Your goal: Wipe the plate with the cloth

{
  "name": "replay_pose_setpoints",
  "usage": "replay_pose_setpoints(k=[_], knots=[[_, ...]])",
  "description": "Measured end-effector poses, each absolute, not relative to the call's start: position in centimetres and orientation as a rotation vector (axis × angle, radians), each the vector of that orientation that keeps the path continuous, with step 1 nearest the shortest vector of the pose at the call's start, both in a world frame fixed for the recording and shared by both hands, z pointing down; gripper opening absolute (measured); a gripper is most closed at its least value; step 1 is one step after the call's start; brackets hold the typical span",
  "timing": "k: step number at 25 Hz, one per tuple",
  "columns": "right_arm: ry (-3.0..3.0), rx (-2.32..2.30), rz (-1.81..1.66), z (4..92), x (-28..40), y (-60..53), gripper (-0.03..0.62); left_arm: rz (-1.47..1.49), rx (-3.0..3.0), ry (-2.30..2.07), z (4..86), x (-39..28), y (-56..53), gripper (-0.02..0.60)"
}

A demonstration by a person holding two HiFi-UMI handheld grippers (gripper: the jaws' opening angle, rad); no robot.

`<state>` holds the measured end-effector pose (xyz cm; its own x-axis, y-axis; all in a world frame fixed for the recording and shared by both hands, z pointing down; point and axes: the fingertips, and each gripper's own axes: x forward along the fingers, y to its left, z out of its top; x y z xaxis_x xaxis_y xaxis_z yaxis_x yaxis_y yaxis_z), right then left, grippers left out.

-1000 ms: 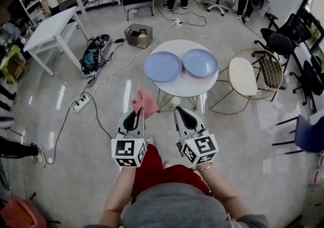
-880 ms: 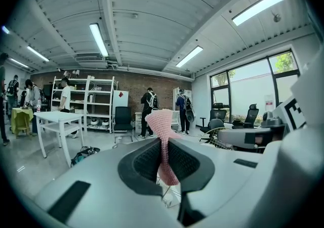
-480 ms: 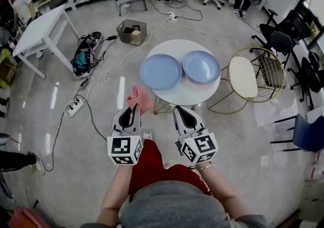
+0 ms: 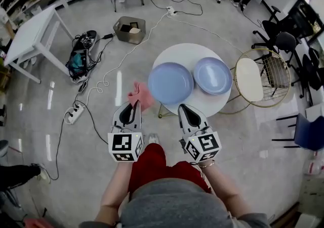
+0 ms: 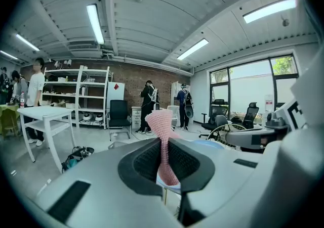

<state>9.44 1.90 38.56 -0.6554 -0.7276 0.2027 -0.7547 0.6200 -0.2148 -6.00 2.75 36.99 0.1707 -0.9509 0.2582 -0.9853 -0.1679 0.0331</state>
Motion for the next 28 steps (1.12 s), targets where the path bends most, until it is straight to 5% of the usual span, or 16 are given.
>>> replay_pose_setpoints(k=[28], knots=[[-2.501,1.157,0.417,45.3,2.3,-5.6,0.031,0.309,2.244,-1.726,42.4,-11.4,-5.9,0.034]])
